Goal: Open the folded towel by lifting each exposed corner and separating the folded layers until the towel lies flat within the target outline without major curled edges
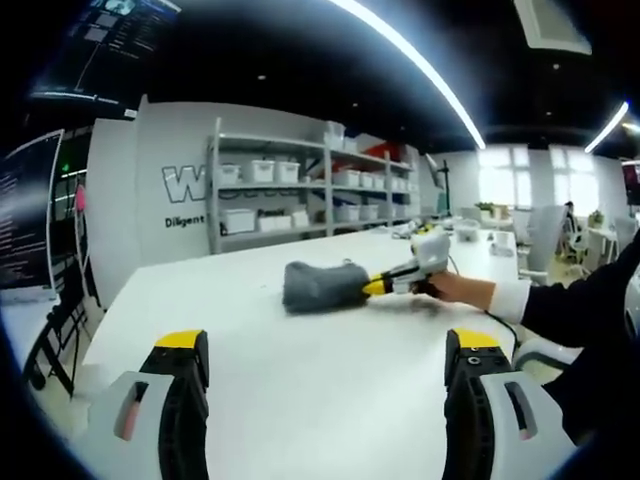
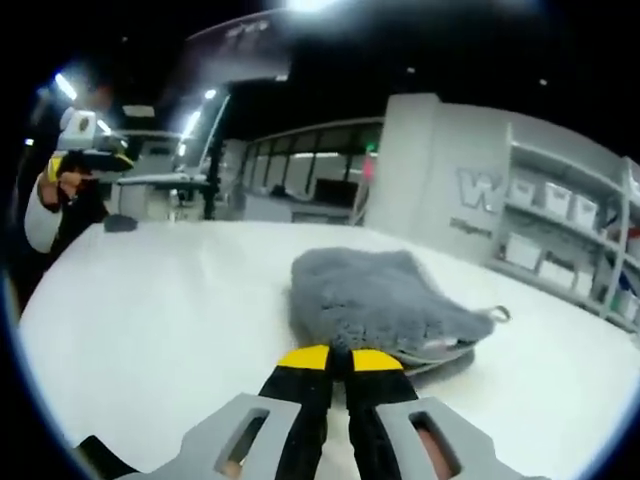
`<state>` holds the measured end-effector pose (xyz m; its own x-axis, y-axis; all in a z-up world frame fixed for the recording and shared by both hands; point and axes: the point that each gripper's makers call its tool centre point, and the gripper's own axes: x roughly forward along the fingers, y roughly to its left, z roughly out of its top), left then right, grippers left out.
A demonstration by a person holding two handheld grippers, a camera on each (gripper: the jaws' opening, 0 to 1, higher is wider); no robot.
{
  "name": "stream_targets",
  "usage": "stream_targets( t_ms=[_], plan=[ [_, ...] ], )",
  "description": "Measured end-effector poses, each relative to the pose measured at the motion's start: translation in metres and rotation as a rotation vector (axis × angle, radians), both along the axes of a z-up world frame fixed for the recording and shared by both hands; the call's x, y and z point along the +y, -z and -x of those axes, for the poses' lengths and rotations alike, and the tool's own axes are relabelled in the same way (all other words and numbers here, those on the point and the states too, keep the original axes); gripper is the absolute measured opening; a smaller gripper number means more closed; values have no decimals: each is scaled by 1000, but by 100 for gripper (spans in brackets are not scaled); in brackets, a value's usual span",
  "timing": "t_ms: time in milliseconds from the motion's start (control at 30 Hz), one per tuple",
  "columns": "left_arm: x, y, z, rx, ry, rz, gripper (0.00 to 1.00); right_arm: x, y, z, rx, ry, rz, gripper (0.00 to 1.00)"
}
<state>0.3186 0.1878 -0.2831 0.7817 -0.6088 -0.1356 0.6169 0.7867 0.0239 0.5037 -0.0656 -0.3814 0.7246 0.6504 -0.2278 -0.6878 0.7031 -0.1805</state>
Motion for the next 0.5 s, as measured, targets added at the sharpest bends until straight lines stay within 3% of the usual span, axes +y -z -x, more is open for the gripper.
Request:
stream_targets(
  t_ms=[233, 500],
  plan=[
    [-2, 2, -1, 9, 9, -3, 96, 11, 0, 9, -17, -36, 32, 0],
    [-1, 4, -3, 14, 6, -9, 96, 18, 1, 16, -4, -86, 16, 0]
  ],
)
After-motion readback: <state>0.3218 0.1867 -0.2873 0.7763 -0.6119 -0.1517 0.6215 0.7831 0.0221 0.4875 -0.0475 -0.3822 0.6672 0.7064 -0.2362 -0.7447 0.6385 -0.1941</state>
